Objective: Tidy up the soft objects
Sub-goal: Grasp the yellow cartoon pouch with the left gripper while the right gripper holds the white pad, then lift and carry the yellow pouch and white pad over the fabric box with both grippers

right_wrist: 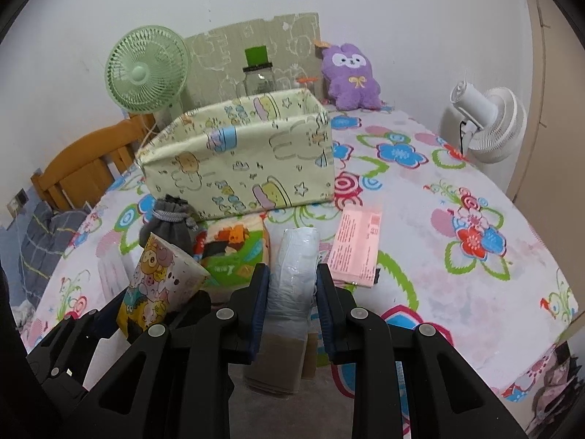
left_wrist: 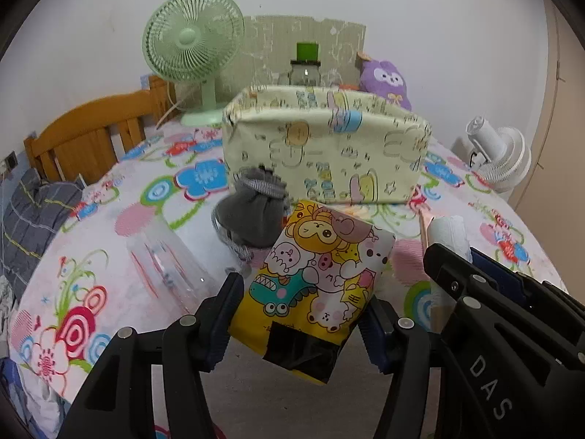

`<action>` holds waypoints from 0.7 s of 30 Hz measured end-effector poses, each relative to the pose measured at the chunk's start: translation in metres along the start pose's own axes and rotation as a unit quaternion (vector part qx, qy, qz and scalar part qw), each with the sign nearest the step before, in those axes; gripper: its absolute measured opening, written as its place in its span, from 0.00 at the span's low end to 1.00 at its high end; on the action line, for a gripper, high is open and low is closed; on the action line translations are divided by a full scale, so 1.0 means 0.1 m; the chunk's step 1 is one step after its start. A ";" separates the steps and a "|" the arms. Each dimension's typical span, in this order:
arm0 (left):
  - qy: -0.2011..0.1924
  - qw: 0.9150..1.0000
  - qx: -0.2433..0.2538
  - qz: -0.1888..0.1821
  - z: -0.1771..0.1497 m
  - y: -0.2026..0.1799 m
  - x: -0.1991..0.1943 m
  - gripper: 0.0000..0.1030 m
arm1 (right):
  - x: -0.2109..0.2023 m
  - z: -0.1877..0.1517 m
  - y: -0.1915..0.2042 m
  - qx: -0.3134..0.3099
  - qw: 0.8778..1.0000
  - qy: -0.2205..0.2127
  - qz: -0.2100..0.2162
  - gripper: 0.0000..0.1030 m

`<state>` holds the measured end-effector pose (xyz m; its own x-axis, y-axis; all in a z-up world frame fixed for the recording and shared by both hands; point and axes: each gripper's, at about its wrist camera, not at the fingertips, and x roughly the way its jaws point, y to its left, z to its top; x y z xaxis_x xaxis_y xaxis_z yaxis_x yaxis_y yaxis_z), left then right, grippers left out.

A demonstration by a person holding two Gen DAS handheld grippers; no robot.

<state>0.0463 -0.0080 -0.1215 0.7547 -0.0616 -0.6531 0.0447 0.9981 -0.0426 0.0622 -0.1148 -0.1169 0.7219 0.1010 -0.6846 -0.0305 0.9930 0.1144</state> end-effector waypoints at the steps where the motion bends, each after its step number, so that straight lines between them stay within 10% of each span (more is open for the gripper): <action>1: -0.003 1.000 0.001 0.002 0.02 -0.01 -0.03 0.60 | -0.03 0.01 0.00 0.000 1.000 -0.003 0.002 0.28; 21: -0.058 0.998 0.002 0.018 0.37 -0.14 -0.48 0.59 | -0.50 0.38 -0.04 -0.011 0.998 -0.056 0.033 0.28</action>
<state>0.0334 -0.0187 -0.0613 0.8262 -0.0256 -0.5628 0.0188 0.9997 -0.0178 0.0523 -0.1265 -0.0553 0.7899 0.1608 -0.5918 -0.0953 0.9855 0.1406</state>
